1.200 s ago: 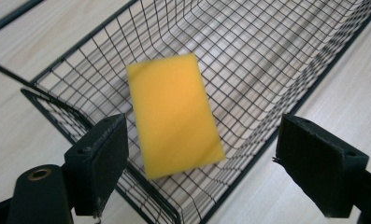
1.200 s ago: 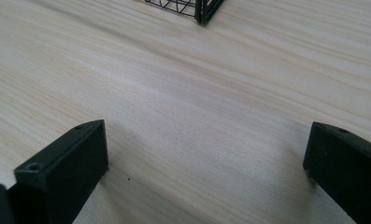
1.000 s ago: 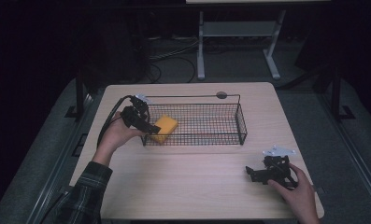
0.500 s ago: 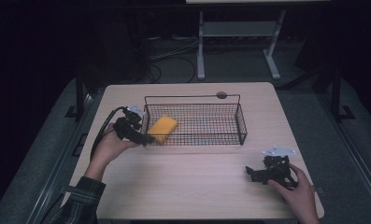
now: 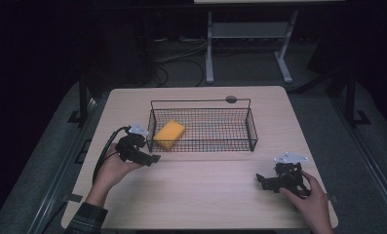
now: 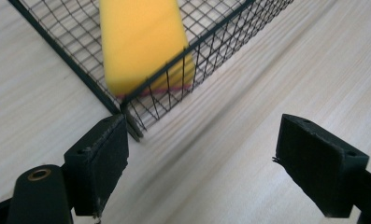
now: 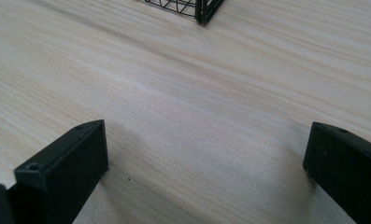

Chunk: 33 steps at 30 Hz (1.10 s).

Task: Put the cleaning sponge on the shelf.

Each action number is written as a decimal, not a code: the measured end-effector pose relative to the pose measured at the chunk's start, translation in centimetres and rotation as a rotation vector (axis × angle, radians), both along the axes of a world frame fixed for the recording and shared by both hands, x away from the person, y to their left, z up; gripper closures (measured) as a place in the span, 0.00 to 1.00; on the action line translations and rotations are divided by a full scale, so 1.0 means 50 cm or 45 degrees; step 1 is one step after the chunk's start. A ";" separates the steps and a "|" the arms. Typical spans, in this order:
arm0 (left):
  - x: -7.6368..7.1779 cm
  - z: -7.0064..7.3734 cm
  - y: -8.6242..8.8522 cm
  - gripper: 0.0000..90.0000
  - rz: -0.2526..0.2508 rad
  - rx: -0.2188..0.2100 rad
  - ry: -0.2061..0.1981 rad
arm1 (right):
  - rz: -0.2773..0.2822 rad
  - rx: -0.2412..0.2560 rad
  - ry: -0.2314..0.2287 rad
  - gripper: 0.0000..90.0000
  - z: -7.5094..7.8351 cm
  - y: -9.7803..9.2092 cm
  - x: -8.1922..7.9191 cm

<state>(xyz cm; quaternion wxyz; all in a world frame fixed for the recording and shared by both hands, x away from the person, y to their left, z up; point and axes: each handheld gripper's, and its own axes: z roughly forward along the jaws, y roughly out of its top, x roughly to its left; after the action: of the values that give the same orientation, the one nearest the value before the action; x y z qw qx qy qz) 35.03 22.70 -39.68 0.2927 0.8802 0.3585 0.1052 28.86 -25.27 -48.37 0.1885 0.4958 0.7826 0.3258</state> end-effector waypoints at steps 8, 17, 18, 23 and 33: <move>-0.038 -0.013 0.016 0.18 0.028 -0.024 -0.056 | 0.000 0.000 0.000 0.00 0.000 0.000 0.000; -0.081 -0.039 0.029 0.18 0.036 -0.056 -0.126 | 0.000 0.000 0.000 0.00 0.000 0.000 0.000; -0.084 -0.042 0.030 0.18 0.039 -0.056 -0.127 | 0.000 0.000 0.000 0.00 0.000 0.000 0.000; -0.103 -0.068 0.038 0.18 0.042 -0.059 -0.159 | 0.000 0.001 0.000 0.00 0.000 0.000 0.000; -0.130 -0.119 0.054 0.16 0.085 -0.053 -0.151 | 0.000 0.001 0.000 0.00 0.000 0.000 0.000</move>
<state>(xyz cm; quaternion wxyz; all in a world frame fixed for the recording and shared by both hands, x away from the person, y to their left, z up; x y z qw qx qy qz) 28.53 25.40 -45.63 0.3281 0.8537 0.3718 0.1593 28.85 -25.26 -48.37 0.1882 0.4958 0.7825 0.3262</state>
